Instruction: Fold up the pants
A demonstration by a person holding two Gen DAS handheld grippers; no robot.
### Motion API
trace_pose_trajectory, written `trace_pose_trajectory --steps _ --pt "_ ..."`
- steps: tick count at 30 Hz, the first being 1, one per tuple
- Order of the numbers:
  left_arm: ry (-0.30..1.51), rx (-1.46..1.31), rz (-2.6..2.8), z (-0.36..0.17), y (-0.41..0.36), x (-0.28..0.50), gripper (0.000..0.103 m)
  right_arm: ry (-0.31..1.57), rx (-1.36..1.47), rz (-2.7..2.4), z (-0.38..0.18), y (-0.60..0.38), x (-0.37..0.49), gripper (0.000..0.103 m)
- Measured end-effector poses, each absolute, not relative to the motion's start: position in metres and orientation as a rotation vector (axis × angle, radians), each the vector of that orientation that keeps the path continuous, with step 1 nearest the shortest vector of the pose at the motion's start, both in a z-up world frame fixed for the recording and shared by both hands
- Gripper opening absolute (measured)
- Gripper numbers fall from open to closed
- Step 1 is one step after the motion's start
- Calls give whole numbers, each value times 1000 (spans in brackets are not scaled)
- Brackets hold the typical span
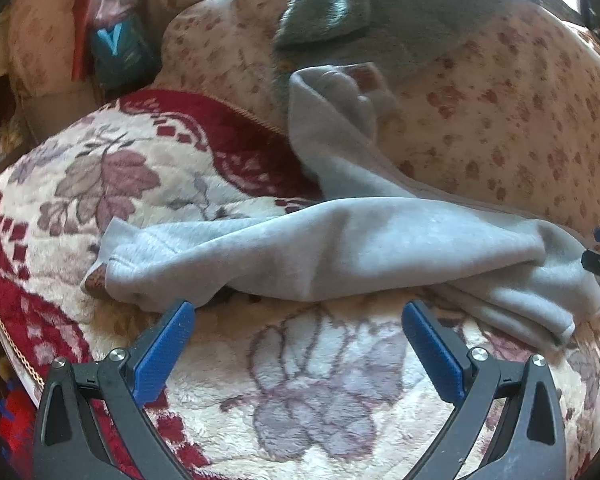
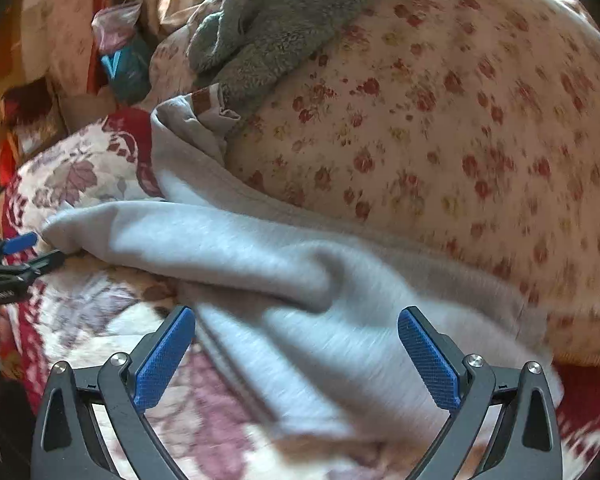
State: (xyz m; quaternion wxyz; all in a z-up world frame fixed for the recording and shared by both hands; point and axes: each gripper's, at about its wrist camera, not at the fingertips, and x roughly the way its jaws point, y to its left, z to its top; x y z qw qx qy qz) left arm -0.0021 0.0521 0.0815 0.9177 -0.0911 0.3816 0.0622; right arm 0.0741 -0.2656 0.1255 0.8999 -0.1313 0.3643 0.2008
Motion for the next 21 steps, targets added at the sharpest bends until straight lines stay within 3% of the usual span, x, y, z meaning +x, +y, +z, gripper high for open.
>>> trace_pose_trajectory --steps 15,16,17,20,21 --pt "812 -225 207 62 77 38 103 917 -439 551 86 -264 165 101" --pt "810 -221 213 60 77 42 103 930 -440 562 81 -262 166 95" --pt "804 -214 223 59 78 46 103 939 -438 574 78 -262 167 81" --pt "780 -182 245 58 77 58 103 954 -427 571 71 -260 168 52" --pt "782 -168 243 57 77 63 103 956 -427 566 70 -259 167 47"
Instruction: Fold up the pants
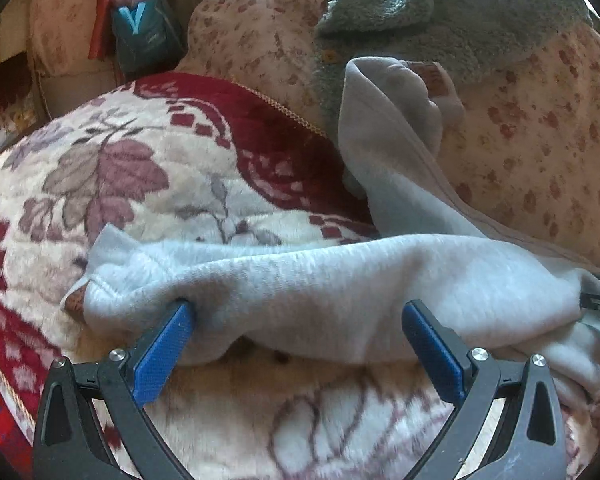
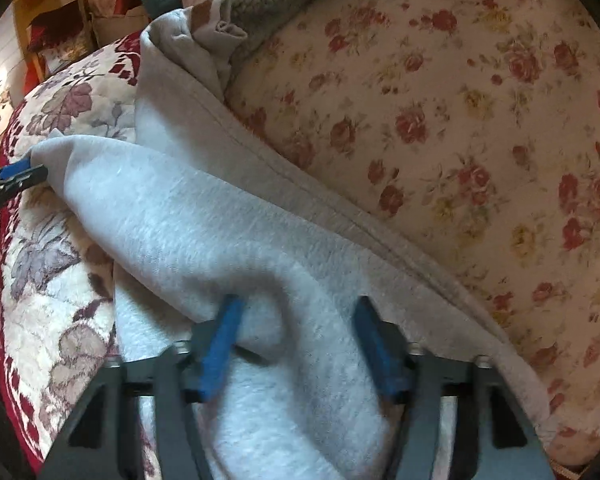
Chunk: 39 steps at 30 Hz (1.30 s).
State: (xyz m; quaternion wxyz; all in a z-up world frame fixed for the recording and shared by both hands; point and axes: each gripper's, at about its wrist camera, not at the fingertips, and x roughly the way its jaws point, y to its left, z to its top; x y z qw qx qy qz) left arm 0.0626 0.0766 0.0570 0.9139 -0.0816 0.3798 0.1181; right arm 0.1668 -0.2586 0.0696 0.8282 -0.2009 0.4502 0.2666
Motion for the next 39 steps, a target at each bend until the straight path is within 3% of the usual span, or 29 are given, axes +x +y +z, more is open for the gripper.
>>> trace_pose_trajectory --steps 2,3,5,7,8,12,19,26,27,29,30,31,33,34,36,37,38,39 --pt "787 -146 224 53 76 71 103 943 -449 543 69 -257 162 29" --pt "786 -141 216 52 76 72 102 932 -455 529 71 -257 158 26" --pt "788 -137 206 50 80 72 80 920 -450 515 76 -259 150 17" --pt "801 -127 235 48 86 69 31 901 -458 505 83 -259 139 14" --pt "802 -140 234 49 92 65 24 887 -462 505 89 -260 131 12" --pt "814 -201 156 52 108 44 19 856 -467 518 104 -261 100 11" --pt "782 -136 93 63 93 -13 17 822 -467 564 111 -259 12 11" --pt "775 -194 71 70 86 -58 17 868 -429 551 57 -258 -61 12" --pt "773 -203 74 71 87 -59 20 885 -414 544 47 -259 -66 12" --pt "767 -237 74 74 88 -66 41 889 -405 522 37 -261 -74 16" --pt "765 -254 75 76 90 -68 61 875 -387 509 37 -263 -78 16" --pt "759 -266 74 77 90 -72 69 863 -360 499 40 -266 -82 17" --pt "752 -279 79 79 91 -77 69 866 -303 486 50 -272 -85 19" --pt "755 -284 84 79 92 -78 71 871 -279 485 54 -275 -87 24" --pt "759 -306 84 78 93 -80 77 892 -185 502 65 -283 -88 50" --pt "762 -316 85 77 94 -80 79 894 -138 504 69 -286 -89 79" --pt "766 -323 89 77 94 -79 79 882 -85 497 76 -293 -91 92" --pt "770 -330 94 77 93 -77 79 873 -56 492 81 -298 -91 92"
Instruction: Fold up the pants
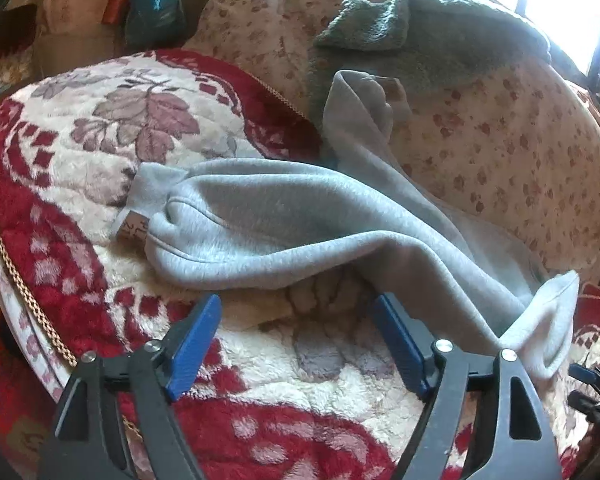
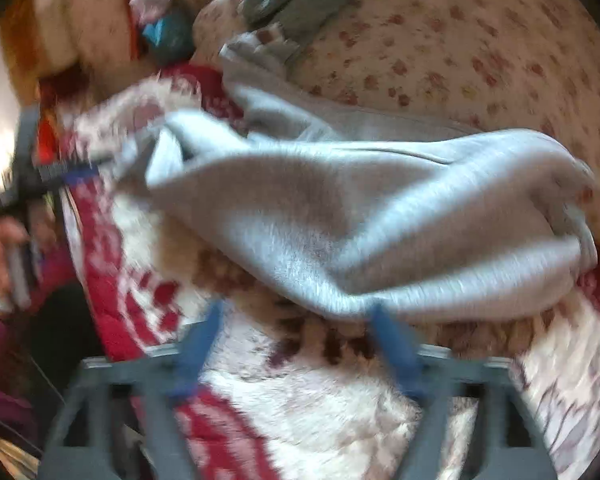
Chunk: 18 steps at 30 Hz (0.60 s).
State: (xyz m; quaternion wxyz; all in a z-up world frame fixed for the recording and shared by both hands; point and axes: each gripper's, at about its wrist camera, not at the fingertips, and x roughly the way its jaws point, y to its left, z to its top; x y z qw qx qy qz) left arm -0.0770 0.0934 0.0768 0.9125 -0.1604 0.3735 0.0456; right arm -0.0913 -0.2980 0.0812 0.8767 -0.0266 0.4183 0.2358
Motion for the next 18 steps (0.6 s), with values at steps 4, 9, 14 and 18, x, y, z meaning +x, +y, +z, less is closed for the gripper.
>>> trace_pose_trajectory --steps 4,9,14,18 --pt "788 -356 103 74 88 -68 81 897 107 421 99 -327 -73 92" --pt "809 -353 111 69 75 -55 82 949 346 234 115 -378 -14 92" --pt "819 -330 144 63 70 -41 82 1022 527 77 123 -407 50 96" --pt "826 -329 162 59 70 -28 82 1105 532 3 113 -403 89 96"
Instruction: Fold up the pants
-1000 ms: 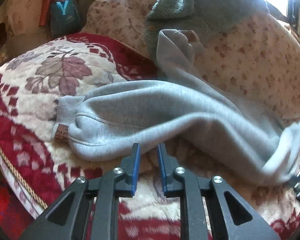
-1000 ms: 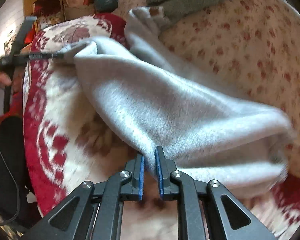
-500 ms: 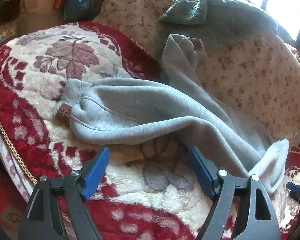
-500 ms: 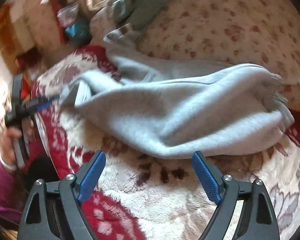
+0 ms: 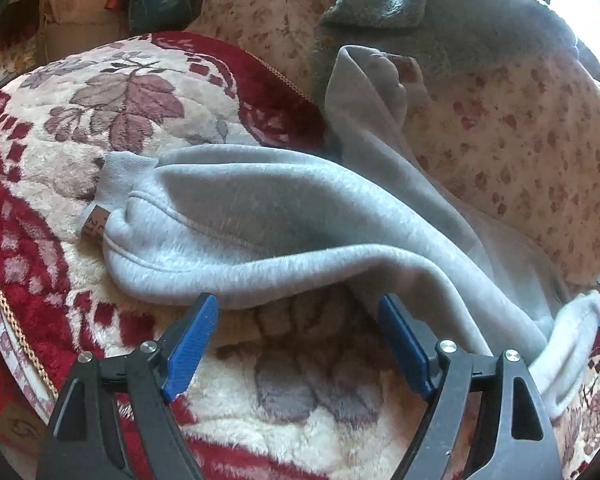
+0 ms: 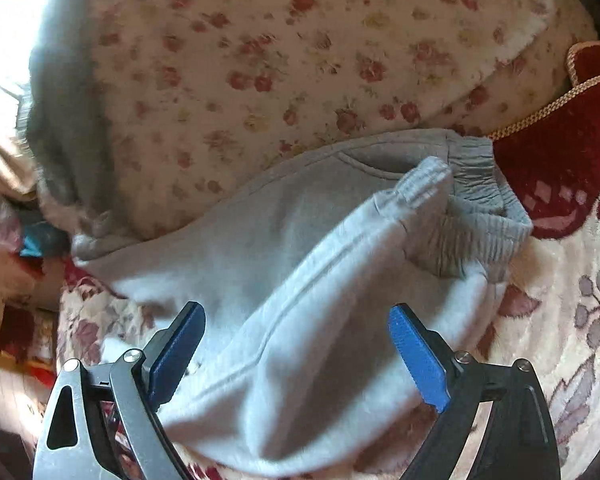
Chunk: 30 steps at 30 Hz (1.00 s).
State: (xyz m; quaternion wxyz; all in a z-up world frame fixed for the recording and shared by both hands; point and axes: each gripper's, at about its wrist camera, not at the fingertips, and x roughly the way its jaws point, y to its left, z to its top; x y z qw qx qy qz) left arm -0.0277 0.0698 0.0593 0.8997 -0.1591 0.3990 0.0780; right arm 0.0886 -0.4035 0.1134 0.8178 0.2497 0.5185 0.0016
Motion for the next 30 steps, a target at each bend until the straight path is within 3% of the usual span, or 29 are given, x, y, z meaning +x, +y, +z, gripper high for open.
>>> trace_pose_trajectory --steps 3,5,8,11,21,30 --pt "833 -321 175 57 69 -17 82 1114 482 0 107 -400 104 92" --pt "838 -316 181 55 69 -11 82 1120 458 4 102 -397 109 52" --pt "853 -334 183 51 70 -3 82 1097 425 41 98 -399 99 34" --pt "853 -362 172 49 73 -2 82 1069 415 82 99 -411 73 24" --pt "874 -524 104 47 81 -39 81 952 476 225 122 -432 -31 21" --pt "802 -719 113 49 92 -38 88 988 559 243 87 -458 -107 21"
